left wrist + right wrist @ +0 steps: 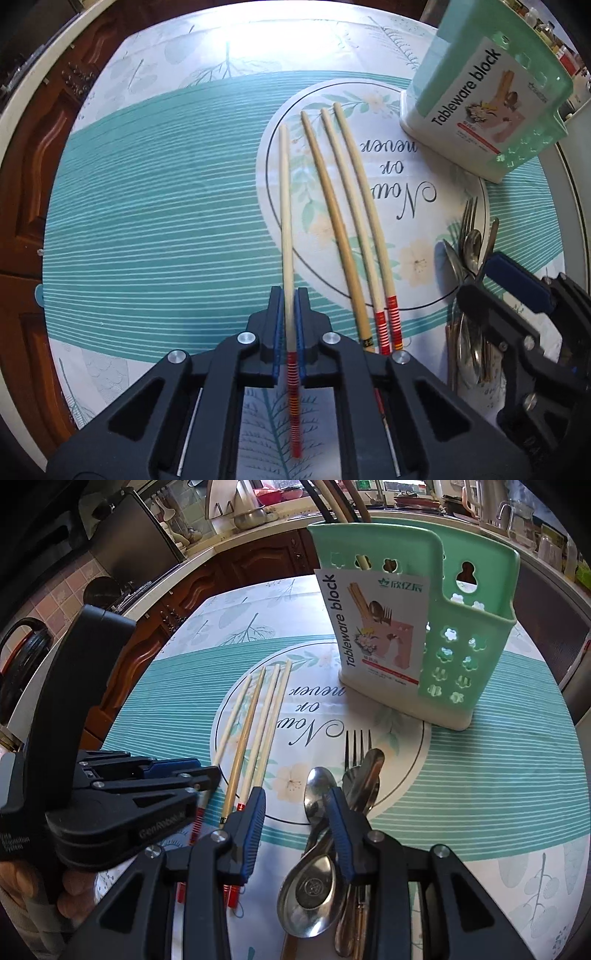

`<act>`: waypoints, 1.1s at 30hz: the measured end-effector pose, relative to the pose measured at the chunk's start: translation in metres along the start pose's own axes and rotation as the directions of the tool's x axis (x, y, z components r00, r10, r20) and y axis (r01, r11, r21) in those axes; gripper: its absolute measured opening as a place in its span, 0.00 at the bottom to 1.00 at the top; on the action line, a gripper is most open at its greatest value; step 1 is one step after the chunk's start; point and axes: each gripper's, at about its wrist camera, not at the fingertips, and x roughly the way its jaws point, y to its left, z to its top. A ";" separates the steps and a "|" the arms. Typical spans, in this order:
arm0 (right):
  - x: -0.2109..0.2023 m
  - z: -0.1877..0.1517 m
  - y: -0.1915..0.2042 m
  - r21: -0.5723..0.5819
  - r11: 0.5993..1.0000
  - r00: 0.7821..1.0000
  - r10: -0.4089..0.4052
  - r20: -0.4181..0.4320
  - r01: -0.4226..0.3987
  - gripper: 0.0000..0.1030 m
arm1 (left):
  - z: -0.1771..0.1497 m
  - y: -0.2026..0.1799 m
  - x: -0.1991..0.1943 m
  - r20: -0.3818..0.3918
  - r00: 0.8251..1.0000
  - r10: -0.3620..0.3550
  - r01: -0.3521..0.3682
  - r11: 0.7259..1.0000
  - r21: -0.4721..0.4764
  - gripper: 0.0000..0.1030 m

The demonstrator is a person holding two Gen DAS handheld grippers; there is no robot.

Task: Organize utensils
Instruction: 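Grasp a red-banded chopstick with the left tool while the right tool grasps another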

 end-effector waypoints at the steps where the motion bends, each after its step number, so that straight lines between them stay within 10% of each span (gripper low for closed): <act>1: 0.000 0.002 0.000 -0.006 1.000 1.000 -0.005 -0.003 0.005 0.34 | -0.001 0.003 0.000 -0.016 1.000 -0.009 0.009 1.000 0.003 0.04; 18: 0.071 0.076 0.013 0.082 0.997 0.954 0.034 -0.298 -0.010 0.15 | -0.011 0.051 -0.003 -0.125 0.992 -0.008 0.011 1.000 0.028 0.04; 33: 0.100 0.089 0.046 -0.077 0.983 0.895 -0.186 -0.406 0.169 0.10 | -0.006 0.059 0.006 -0.164 0.986 -0.002 0.006 1.000 0.019 0.04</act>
